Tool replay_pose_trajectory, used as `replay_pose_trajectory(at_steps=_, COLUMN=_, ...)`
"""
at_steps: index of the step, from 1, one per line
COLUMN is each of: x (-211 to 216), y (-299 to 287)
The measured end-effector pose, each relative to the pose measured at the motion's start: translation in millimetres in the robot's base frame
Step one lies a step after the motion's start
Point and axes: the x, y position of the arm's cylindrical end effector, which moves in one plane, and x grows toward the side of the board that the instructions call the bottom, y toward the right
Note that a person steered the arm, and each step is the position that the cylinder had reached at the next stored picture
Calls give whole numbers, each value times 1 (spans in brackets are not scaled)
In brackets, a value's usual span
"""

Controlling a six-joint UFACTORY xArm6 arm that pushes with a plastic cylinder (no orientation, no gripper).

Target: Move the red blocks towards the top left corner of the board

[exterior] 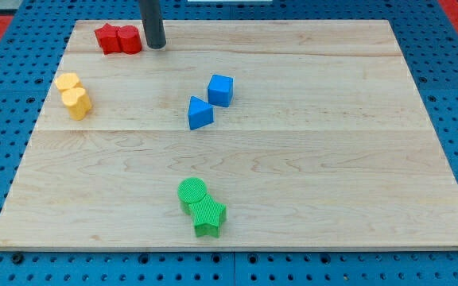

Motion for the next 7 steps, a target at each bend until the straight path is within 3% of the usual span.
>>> replay_pose_trajectory(at_steps=4, x=-12, y=-22)
replay_pose_trajectory(at_steps=6, x=18, y=-35)
replay_pose_trajectory(at_steps=7, x=25, y=-12)
